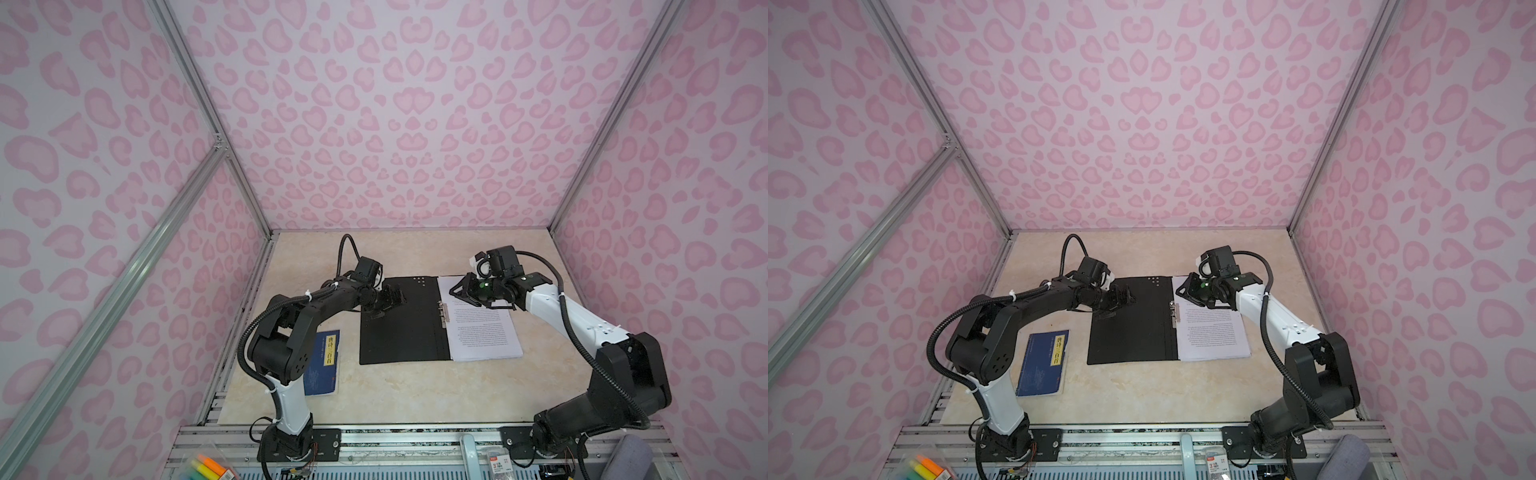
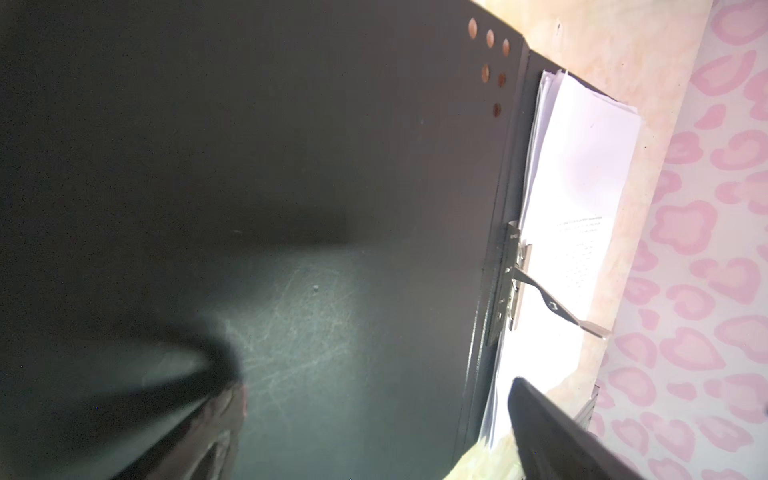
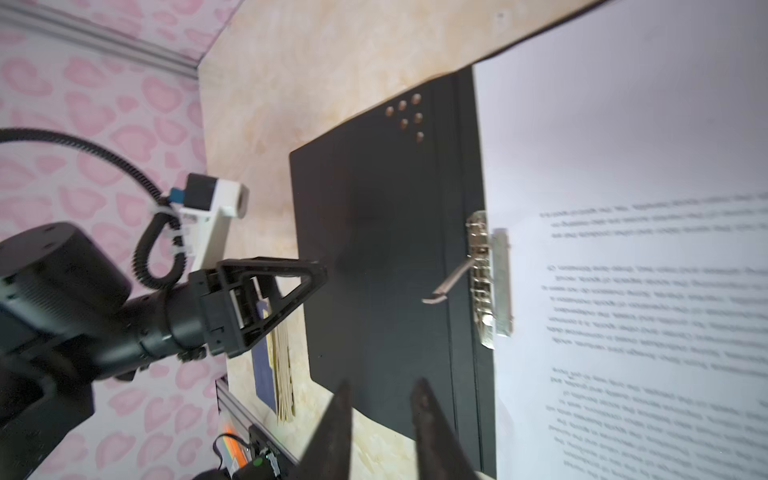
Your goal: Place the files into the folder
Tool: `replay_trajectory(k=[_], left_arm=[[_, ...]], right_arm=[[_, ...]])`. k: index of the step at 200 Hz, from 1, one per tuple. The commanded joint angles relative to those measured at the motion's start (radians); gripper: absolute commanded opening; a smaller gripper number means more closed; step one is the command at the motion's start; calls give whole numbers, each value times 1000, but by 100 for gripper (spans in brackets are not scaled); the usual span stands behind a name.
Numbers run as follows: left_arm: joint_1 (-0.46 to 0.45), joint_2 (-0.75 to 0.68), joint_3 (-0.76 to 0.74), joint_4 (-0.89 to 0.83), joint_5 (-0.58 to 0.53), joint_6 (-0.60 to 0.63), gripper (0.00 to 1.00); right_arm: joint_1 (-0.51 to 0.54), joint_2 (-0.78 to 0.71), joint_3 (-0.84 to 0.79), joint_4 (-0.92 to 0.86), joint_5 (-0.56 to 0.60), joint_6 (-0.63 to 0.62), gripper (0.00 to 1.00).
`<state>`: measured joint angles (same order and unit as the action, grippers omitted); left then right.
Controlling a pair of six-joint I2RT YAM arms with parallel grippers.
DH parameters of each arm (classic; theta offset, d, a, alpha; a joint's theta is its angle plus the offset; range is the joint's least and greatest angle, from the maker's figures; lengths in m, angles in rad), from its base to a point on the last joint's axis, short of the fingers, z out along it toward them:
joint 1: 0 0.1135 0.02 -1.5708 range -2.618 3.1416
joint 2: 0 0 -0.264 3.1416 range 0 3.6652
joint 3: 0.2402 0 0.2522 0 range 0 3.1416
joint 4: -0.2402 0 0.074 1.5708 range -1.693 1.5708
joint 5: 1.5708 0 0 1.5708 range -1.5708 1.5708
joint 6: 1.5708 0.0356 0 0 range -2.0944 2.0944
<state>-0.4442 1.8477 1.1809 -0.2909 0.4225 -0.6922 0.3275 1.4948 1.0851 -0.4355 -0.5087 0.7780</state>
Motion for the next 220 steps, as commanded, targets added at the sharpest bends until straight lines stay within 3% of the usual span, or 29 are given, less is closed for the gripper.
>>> replay_trajectory(k=[1,11,24,81,128,220], left_arm=[[-19,-25,30,-18,-63,-3,99],[-36,-28,51,-28,-89,3,98],[-62,-22,91,-38,-114,8,98],[-102,138,298,-47,-154,16,98],[-100,239,343,-39,-141,23,98],[-84,246,284,-51,-199,8,97]], right_arm=[[29,0,19,-83,214,285,38],[48,34,70,-175,270,355,39],[68,87,124,-216,260,402,41],[136,230,205,-202,246,567,43],[146,285,263,-222,253,584,36],[146,338,275,-229,219,602,23]])
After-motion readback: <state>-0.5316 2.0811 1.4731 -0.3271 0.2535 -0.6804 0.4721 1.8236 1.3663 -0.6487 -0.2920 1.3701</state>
